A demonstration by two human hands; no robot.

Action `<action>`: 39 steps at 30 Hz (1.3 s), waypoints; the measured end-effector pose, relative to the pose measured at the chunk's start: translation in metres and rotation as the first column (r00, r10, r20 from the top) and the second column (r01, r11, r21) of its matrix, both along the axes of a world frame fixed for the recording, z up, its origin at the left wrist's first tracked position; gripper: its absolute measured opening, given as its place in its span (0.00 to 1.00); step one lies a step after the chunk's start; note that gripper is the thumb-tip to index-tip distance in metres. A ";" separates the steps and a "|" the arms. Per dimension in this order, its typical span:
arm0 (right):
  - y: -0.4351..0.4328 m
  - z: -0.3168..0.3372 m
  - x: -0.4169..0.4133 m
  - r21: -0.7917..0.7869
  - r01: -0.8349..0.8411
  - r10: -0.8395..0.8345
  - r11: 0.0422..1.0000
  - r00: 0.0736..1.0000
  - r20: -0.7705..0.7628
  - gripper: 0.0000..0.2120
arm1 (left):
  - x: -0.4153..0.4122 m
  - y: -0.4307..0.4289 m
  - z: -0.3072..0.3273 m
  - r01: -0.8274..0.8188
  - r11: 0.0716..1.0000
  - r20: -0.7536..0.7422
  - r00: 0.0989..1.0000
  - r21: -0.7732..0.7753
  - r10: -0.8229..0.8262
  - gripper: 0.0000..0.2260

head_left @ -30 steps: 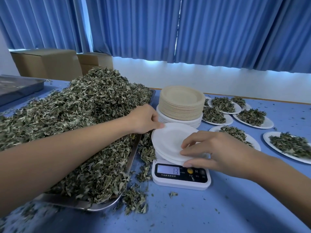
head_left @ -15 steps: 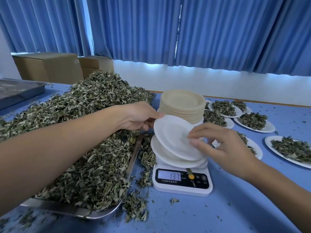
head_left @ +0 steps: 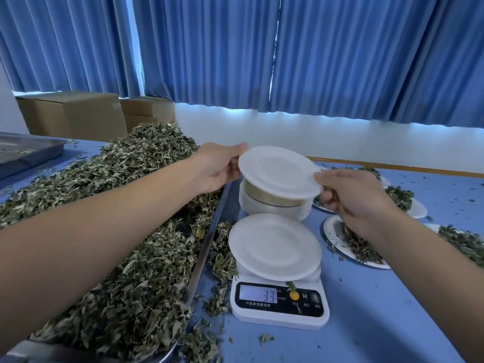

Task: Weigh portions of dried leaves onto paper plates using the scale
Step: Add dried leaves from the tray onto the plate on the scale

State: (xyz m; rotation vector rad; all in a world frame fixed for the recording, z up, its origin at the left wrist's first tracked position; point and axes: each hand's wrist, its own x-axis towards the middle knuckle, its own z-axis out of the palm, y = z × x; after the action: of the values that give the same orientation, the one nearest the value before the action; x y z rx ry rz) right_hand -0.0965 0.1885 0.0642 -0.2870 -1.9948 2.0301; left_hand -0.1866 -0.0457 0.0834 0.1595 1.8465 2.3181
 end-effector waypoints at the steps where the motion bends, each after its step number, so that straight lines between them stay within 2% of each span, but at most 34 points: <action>1: -0.002 0.008 -0.009 -0.035 0.036 -0.035 0.999 0.999 0.024 0.10 | -0.003 0.003 0.004 -0.045 0.998 0.016 0.999 0.042 0.044 0.09; 4: -0.003 0.020 -0.029 -0.083 0.081 -0.076 0.993 0.995 0.060 0.10 | -0.010 0.007 0.006 -0.206 0.978 -0.014 0.978 0.032 0.206 0.09; 6: 0.001 0.013 -0.032 -0.025 0.129 -0.128 0.991 0.990 0.063 0.07 | -0.013 0.002 -0.001 -0.303 0.949 -0.142 0.947 -0.086 0.290 0.06; 8: 0.007 -0.003 -0.026 0.136 0.230 -0.237 0.964 0.971 0.040 0.06 | -0.016 -0.010 -0.012 -0.377 0.879 -0.295 0.910 -0.292 0.292 0.07; 9: 0.010 -0.013 -0.019 0.214 0.262 -0.270 0.941 0.963 0.011 0.07 | -0.017 -0.019 -0.018 -0.411 0.802 -0.363 0.894 -0.432 0.263 0.07; 11: 0.016 -0.033 -0.004 0.340 0.270 -0.267 0.901 0.962 -0.056 0.09 | -0.016 -0.036 -0.031 -0.431 0.589 -0.437 0.888 -0.683 0.142 0.07; 13: 0.019 -0.054 0.016 0.488 0.271 -0.239 0.830 0.963 -0.127 0.11 | -0.014 -0.050 -0.046 -0.373 0.391 -0.402 0.916 -0.841 0.009 0.06; 17: 0.022 -0.084 0.058 0.716 0.267 -0.155 0.645 0.963 -0.220 0.15 | -0.001 -0.057 -0.073 -0.190 0.131 -0.212 0.959 -0.973 -0.189 0.14; 19: 0.023 -0.094 0.071 0.767 0.233 -0.104 0.597 0.971 -0.214 0.15 | 0.005 -0.056 -0.078 -0.178 0.042 -0.183 0.945 -0.983 -0.272 0.13; 22: 0.022 -0.100 0.078 0.813 0.192 -0.066 0.549 0.980 -0.187 0.17 | 0.013 -0.053 -0.077 -0.225 0.056 -0.231 0.924 -0.973 -0.305 0.05; 24: 0.021 -0.099 0.079 0.826 0.192 -0.063 0.530 0.980 -0.188 0.19 | 0.016 -0.053 -0.077 -0.314 0.030 -0.309 0.908 -0.949 -0.283 0.06; 26: 0.021 -0.097 0.079 0.832 0.203 -0.066 0.516 0.978 -0.197 0.19 | 0.020 -0.052 -0.078 -0.477 -0.084 -0.439 0.855 -0.875 -0.274 0.16; 28: 0.022 -0.096 0.079 0.836 0.195 -0.065 0.512 0.980 -0.189 0.19 | 0.018 -0.052 -0.078 -0.542 -0.181 -0.484 0.827 -0.820 -0.285 0.30; 30: 0.022 -0.098 0.079 0.846 0.179 -0.065 0.503 0.983 -0.169 0.19 | 0.011 -0.052 -0.079 -0.418 -0.189 -0.365 0.894 -0.889 -0.260 0.35; 32: 0.023 -0.099 0.078 0.853 0.166 -0.065 0.495 0.986 -0.155 0.19 | 0.002 -0.054 -0.083 -0.203 -0.163 -0.166 0.962 -0.965 -0.218 0.33; 34: 0.024 -0.099 0.075 0.855 0.159 -0.064 0.493 0.987 -0.147 0.19 | -0.005 -0.055 -0.088 -0.099 -0.140 -0.067 0.973 -0.985 -0.221 0.29; 37: 0.026 -0.100 0.073 0.865 0.135 -0.054 0.484 0.991 -0.125 0.20 | -0.009 -0.056 -0.087 -0.109 -0.132 -0.072 0.965 -0.985 -0.253 0.25; 39: 0.027 -0.100 0.072 0.874 0.108 -0.048 0.473 0.994 -0.097 0.21 | -0.006 -0.058 -0.084 -0.178 -0.081 -0.148 0.947 -0.981 -0.286 0.24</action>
State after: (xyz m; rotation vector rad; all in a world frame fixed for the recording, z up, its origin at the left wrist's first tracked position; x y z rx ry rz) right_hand -0.0241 0.2154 -0.0354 -0.0674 -2.6032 0.6795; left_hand -0.1927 -0.1034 -0.0002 0.3699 3.0552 0.1422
